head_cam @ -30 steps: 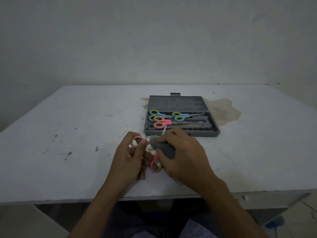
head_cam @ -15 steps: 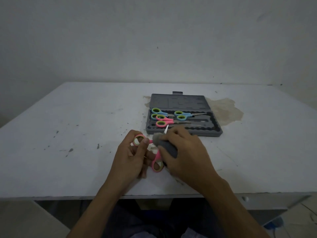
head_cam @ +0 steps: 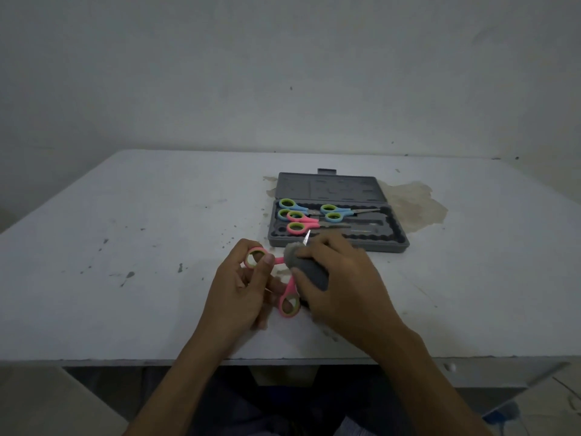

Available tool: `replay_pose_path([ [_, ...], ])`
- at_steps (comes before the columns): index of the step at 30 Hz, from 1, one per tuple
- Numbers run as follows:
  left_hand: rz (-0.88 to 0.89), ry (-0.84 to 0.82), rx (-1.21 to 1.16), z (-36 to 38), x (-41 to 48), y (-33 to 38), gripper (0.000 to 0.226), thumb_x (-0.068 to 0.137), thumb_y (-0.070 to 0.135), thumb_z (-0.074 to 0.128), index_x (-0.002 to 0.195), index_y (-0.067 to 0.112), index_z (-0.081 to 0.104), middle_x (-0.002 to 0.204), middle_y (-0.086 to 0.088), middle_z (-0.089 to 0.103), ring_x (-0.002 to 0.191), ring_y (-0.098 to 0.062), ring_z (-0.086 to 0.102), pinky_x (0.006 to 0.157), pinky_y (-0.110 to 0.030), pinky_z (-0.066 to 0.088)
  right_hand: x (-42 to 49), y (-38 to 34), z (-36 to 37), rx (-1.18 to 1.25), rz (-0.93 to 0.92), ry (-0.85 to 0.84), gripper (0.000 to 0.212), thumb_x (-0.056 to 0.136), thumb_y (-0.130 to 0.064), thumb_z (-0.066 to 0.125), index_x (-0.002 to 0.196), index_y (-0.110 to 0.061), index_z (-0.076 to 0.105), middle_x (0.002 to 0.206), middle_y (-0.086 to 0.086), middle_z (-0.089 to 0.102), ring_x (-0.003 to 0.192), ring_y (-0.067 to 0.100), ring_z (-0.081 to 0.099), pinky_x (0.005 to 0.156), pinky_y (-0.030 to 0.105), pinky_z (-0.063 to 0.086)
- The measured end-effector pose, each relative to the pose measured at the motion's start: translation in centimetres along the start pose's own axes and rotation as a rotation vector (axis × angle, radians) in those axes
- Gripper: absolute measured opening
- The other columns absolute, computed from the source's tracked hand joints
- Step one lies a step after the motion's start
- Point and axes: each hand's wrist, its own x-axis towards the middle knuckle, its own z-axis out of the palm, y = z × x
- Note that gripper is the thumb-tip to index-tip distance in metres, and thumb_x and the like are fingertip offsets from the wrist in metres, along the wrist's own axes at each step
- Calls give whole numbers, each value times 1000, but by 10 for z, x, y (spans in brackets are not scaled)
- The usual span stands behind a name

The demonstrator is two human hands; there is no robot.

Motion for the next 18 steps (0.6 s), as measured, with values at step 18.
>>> replay_pose_path([
  [18, -17, 69, -59, -1, -3, -1, 12, 98, 31, 50, 91, 21, 51, 67, -14, 71, 52, -37, 68, 35, -25, 41, -10, -15, 1, 33, 31, -64, 22, 81, -29, 70, 101, -19, 68, 94, -2, 60, 79, 9, 53, 71, 23, 48],
])
